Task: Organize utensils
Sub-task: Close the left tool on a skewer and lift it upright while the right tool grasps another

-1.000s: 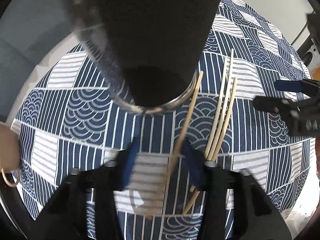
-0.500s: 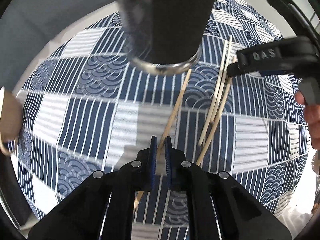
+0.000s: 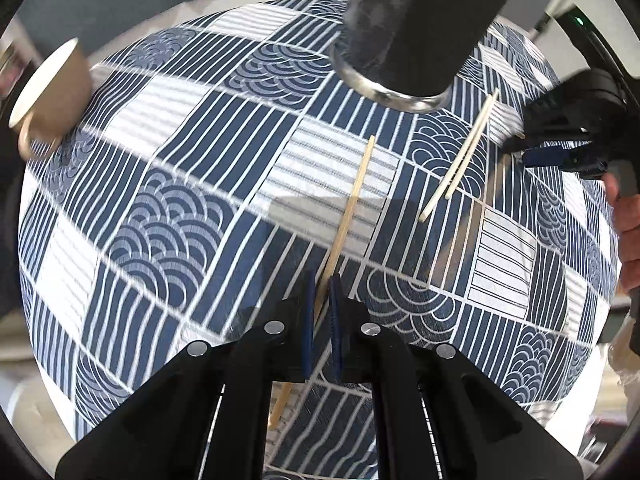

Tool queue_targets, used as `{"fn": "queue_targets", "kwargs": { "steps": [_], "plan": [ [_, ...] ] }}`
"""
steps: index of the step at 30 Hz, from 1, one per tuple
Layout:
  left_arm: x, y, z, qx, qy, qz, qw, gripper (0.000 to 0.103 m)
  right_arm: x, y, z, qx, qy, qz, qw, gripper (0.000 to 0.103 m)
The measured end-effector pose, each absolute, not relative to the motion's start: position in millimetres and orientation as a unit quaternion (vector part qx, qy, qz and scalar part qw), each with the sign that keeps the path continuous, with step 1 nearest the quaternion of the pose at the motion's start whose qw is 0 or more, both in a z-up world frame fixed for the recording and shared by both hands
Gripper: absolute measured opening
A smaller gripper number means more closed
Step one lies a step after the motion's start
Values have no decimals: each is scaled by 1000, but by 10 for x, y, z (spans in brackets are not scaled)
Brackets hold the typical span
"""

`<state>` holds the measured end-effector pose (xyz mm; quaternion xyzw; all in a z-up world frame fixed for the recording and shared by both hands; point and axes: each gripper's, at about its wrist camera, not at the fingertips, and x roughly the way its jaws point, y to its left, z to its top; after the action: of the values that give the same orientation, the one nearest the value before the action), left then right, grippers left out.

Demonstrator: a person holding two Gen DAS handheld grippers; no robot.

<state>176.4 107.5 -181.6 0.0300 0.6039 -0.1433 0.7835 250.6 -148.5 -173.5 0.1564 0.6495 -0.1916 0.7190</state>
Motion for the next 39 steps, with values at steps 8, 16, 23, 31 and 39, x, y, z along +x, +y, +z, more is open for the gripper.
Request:
{"fn": "queue_targets", "kwargs": {
  "steps": [8,16,23,31,39],
  "plan": [
    [1455,1168,-1802,-27,621,-99,777,5,2299,-1850,-1684,189,656,-104,724,5],
    [1297,1400,-1771,-102,619,-24,779,5,2061,-2116,-1419,181,634,6,752,5],
    [1279,1532,-1358,-76,594,16,801,5,2012,-2282,-829,169,550,109,811,4],
    [1388,1429,-870,-45,558,50,827,5,2049,-2234,-368,150,495,152,842,4],
    [1541,1218,-534,-5,521,14,853,5,1942,-2242,90,125,444,144,875,1]
  ]
}}
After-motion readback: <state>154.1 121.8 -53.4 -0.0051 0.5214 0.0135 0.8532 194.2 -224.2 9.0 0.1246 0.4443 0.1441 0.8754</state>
